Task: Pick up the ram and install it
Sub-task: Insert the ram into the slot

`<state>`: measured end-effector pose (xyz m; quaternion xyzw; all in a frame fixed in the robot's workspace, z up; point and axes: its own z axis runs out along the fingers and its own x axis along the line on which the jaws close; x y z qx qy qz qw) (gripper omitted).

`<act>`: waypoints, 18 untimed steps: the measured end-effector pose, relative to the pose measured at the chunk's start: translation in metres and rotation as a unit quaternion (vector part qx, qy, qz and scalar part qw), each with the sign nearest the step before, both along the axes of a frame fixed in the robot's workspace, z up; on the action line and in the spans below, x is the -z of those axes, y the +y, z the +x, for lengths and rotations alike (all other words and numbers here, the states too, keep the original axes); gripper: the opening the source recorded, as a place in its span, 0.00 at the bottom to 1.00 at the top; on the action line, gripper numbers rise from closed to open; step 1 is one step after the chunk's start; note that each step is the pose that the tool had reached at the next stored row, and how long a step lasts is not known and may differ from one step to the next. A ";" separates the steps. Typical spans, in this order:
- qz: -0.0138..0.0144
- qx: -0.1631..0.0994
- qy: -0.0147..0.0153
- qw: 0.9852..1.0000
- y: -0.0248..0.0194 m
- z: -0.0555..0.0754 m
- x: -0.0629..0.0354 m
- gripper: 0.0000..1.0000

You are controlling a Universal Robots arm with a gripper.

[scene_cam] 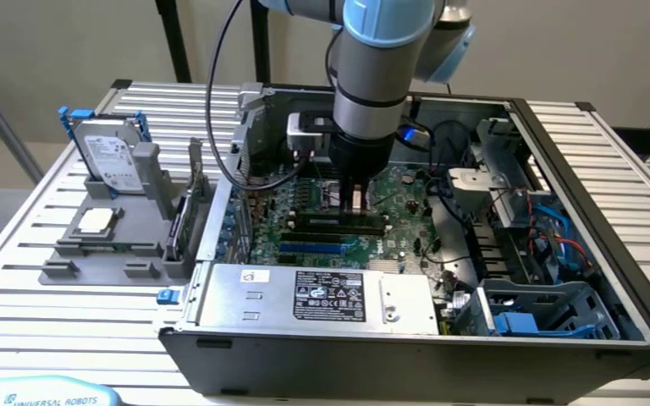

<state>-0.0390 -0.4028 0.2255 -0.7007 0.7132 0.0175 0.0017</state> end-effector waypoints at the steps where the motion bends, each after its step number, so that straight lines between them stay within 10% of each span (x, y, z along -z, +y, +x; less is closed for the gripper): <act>1: 0.000 0.000 0.000 1.000 0.0000 0.000 0.0004 0.13; 18: 0.000 0.000 0.000 1.000 0.0000 0.000 -0.0051 0.22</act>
